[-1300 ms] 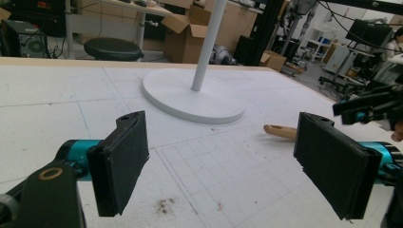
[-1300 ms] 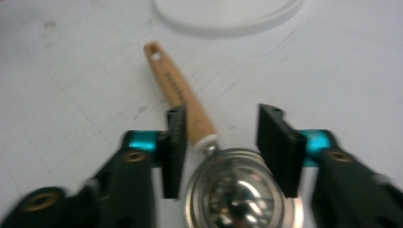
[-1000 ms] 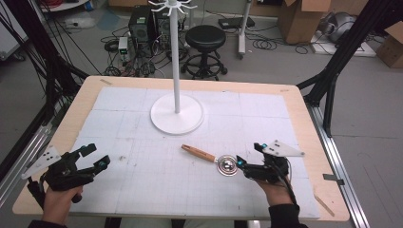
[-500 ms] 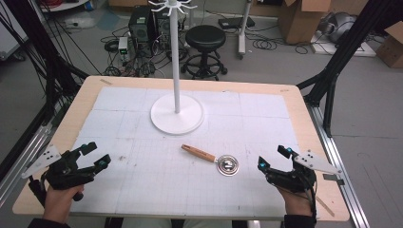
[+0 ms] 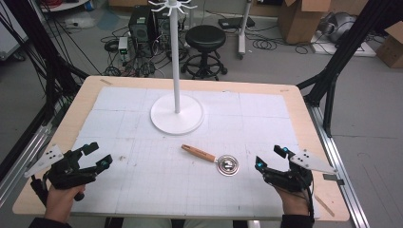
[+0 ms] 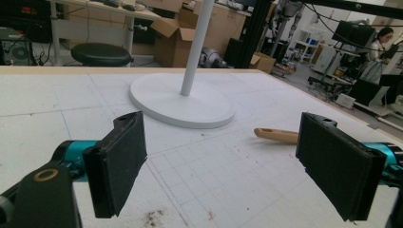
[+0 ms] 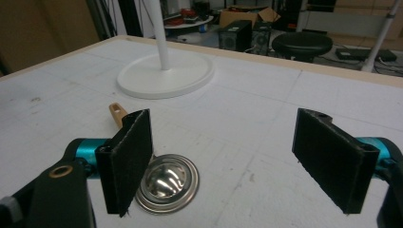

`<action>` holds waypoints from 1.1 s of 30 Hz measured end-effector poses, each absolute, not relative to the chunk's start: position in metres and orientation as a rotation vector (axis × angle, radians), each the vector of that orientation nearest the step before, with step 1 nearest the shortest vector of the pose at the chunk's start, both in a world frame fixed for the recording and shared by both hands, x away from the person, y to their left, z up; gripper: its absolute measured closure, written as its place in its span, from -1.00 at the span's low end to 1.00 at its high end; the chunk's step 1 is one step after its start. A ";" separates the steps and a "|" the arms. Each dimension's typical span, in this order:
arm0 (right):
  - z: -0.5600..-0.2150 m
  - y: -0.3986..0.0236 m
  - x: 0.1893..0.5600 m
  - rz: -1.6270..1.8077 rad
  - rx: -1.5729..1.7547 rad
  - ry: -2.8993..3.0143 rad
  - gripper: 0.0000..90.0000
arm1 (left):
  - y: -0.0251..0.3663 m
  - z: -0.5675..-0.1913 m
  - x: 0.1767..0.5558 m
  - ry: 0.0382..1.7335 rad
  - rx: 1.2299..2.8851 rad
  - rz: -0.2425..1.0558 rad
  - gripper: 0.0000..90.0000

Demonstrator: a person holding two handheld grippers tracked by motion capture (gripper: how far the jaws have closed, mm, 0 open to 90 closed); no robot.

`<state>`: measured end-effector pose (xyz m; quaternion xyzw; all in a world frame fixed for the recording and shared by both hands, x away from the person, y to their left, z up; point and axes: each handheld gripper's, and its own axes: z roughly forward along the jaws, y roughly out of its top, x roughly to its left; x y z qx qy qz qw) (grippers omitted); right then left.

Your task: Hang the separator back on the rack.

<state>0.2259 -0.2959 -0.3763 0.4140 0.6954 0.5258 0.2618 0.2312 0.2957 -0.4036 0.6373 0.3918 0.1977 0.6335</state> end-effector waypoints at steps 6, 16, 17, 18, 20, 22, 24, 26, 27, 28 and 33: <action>-0.377 -0.280 0.233 1.417 1.105 1.937 -0.66 | 0.297 -0.404 0.230 0.898 1.465 0.455 -0.61; -0.385 -0.226 0.260 1.376 0.964 2.168 -0.66 | 0.294 -0.404 0.229 0.899 1.478 0.464 -0.60; -0.386 -0.219 0.263 1.354 0.942 2.199 -0.66 | 0.295 -0.404 0.229 0.898 1.479 0.464 -0.60; -0.388 -0.212 0.267 1.332 0.924 2.230 -0.65 | 0.295 -0.404 0.229 0.898 1.479 0.464 -0.60; -0.391 -0.199 0.276 1.298 0.900 2.274 -0.64 | 0.296 -0.404 0.229 0.902 1.476 0.461 -0.60; -0.394 -0.186 0.287 1.283 0.873 2.308 -0.58 | 0.297 -0.404 0.228 0.906 1.467 0.459 -0.60; -0.399 -0.174 0.298 1.267 0.862 2.341 -0.56 | 0.298 -0.404 0.228 0.907 1.465 0.461 -0.60; -0.406 -0.163 0.306 1.256 0.851 2.381 -0.48 | 0.297 -0.404 0.228 0.903 1.467 0.460 -0.60; -0.409 -0.157 0.310 1.241 0.839 2.402 -0.47 | 0.297 -0.404 0.228 0.903 1.465 0.458 -0.60; -0.409 -0.157 0.310 1.241 0.839 2.402 -0.47 | 0.297 -0.404 0.228 0.903 1.465 0.458 -0.60; -0.423 -0.141 0.327 1.155 0.816 2.494 -0.46 | 0.295 -0.404 0.229 0.893 1.480 0.452 -0.60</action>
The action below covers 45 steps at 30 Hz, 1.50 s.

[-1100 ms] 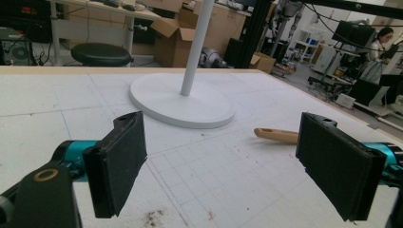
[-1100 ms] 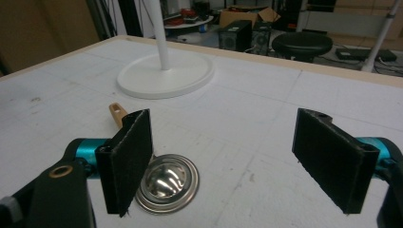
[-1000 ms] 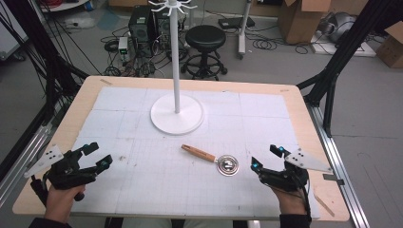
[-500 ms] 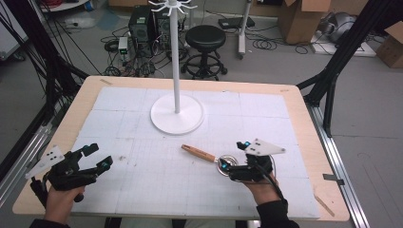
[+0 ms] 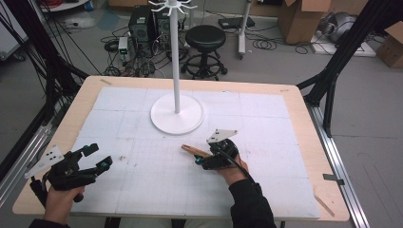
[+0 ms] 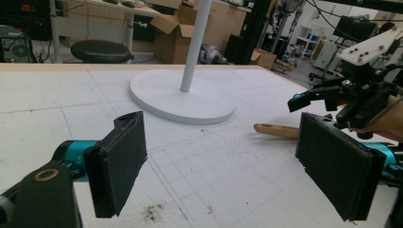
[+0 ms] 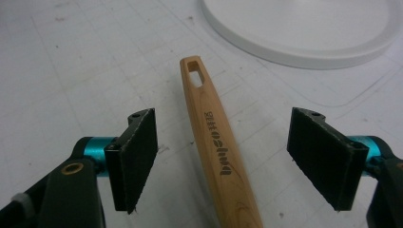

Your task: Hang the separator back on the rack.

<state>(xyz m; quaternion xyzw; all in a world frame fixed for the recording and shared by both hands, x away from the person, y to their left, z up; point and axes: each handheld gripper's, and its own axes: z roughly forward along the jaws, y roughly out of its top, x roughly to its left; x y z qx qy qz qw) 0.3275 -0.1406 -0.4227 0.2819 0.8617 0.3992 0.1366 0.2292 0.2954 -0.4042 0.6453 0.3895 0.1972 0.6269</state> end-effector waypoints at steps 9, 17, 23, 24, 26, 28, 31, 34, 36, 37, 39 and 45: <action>-0.431 -0.131 0.341 1.066 0.752 2.609 -0.26 | 0.296 -0.404 0.229 0.895 1.476 0.447 -0.60; -0.434 -0.126 0.349 0.991 0.706 2.648 0.05 | 0.297 -0.404 0.229 0.899 1.472 0.445 -0.60; -0.436 -0.125 0.350 0.989 0.689 2.671 0.18 | 0.296 -0.404 0.230 0.897 1.473 0.442 -0.60; -0.436 -0.125 0.350 0.989 0.689 2.671 0.18 | 0.296 -0.404 0.230 0.897 1.473 0.442 -0.60; -0.436 -0.125 0.351 0.989 0.685 2.682 0.28 | 0.296 -0.404 0.229 0.897 1.471 0.442 -0.60; -0.436 -0.124 0.351 0.993 0.687 2.687 0.33 | 0.296 -0.404 0.230 0.898 1.472 0.441 -0.60; -0.435 -0.124 0.352 0.992 0.697 2.699 0.41 | 0.296 -0.404 0.230 0.897 1.472 0.442 -0.60; -0.434 -0.122 0.353 0.964 0.708 2.718 0.47 | 0.296 -0.404 0.230 0.898 1.472 0.441 -0.60; -0.433 -0.121 0.353 0.952 0.717 2.723 0.48 | 0.296 -0.404 0.230 0.898 1.472 0.440 -0.60; -0.433 -0.121 0.353 0.952 0.717 2.723 0.48 | 0.296 -0.404 0.230 0.898 1.472 0.440 -0.60; -0.433 -0.120 0.352 0.949 0.722 2.715 0.48 | 0.297 -0.404 0.230 0.899 1.471 0.440 -0.60; -0.429 -0.122 0.349 0.962 0.757 2.703 0.48 | 0.297 -0.404 0.230 0.900 1.471 0.441 -0.60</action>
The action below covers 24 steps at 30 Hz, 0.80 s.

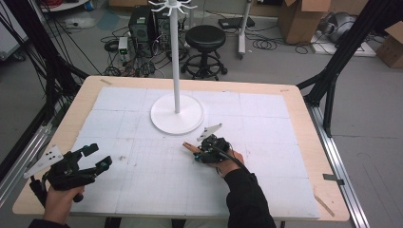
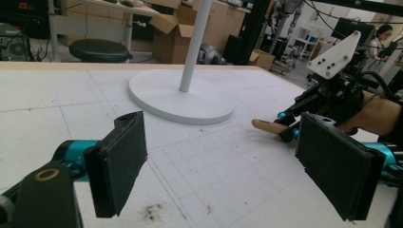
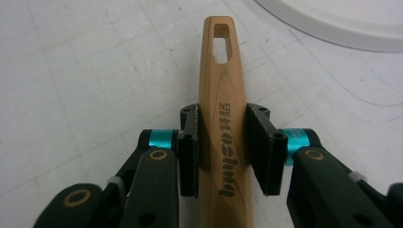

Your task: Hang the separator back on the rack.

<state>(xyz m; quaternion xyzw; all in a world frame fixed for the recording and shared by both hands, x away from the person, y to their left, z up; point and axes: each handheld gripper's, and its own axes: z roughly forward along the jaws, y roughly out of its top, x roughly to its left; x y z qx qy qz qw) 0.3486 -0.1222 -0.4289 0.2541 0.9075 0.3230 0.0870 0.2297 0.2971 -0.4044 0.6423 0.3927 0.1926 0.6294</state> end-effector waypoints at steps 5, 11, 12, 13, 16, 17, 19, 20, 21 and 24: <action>-0.415 -0.130 0.344 1.104 0.788 2.651 0.49 | 0.297 -0.404 0.230 0.899 1.471 0.441 -0.60; -0.396 -0.144 0.331 1.276 0.780 2.563 0.49 | 0.297 -0.404 0.229 0.896 1.471 0.439 -0.60; -0.393 -0.147 0.328 1.313 0.780 2.543 0.49 | 0.297 -0.404 0.229 0.896 1.471 0.439 -0.60; -0.389 -0.150 0.325 1.354 0.785 2.528 0.49 | 0.297 -0.404 0.229 0.893 1.477 0.438 -0.60; -0.383 -0.156 0.318 1.426 0.785 2.488 0.48 | 0.296 -0.404 0.229 0.892 1.478 0.435 -0.59; -0.380 -0.161 0.312 1.453 0.772 2.465 0.48 | 0.295 -0.404 0.229 0.889 1.476 0.434 -0.59; -0.377 -0.164 0.305 1.493 0.763 2.449 0.48 | 0.294 -0.403 0.229 0.883 1.480 0.407 -0.58; -0.376 -0.166 0.301 1.507 0.756 2.444 0.48 | 0.293 -0.403 0.229 0.872 1.484 0.388 -0.56; -0.376 -0.166 0.301 1.507 0.756 2.444 0.48 | 0.293 -0.403 0.229 0.872 1.484 0.388 -0.55; -0.371 -0.170 0.286 1.580 0.716 2.417 0.48 | 0.287 -0.399 0.227 0.855 1.473 0.377 -0.57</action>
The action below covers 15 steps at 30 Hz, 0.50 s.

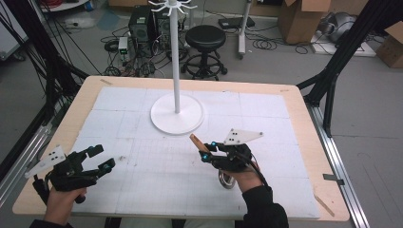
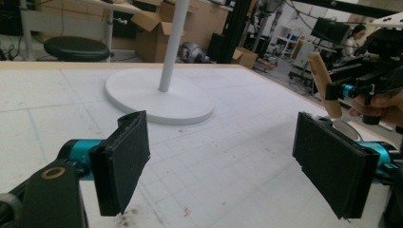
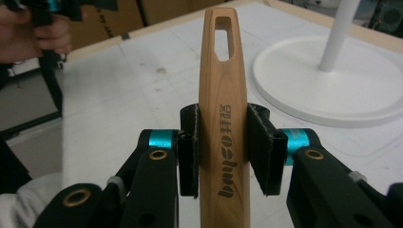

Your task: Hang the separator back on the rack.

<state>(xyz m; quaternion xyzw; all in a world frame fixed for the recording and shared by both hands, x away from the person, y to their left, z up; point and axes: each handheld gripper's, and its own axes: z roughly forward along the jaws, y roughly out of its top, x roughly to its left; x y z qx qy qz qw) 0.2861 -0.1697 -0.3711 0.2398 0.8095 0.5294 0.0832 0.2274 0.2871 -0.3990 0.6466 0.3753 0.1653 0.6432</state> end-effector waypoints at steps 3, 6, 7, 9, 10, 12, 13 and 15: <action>-0.370 -0.171 0.277 1.625 0.688 2.398 0.48 | 0.285 -0.396 0.228 0.863 1.457 0.365 -0.63; -0.370 -0.172 0.270 1.677 0.664 2.388 0.48 | 0.283 -0.390 0.227 0.836 1.432 0.360 -0.62; -0.369 -0.172 0.268 1.693 0.653 2.381 0.48 | 0.280 -0.387 0.226 0.811 1.428 0.348 -0.61; -0.368 -0.170 0.265 1.726 0.629 2.374 0.48 | 0.277 -0.384 0.226 0.775 1.434 0.317 -0.58; -0.367 -0.170 0.264 1.741 0.613 2.364 0.48 | 0.274 -0.382 0.226 0.754 1.439 0.302 -0.57; -0.365 -0.168 0.262 1.772 0.594 2.358 0.48 | 0.268 -0.376 0.226 0.713 1.441 0.260 -0.56; -0.365 -0.168 0.262 1.786 0.590 2.352 0.48 | 0.264 -0.373 0.226 0.695 1.439 0.240 -0.56; -0.365 -0.165 0.260 1.812 0.573 2.354 0.48 | 0.257 -0.367 0.226 0.685 1.430 0.228 -0.55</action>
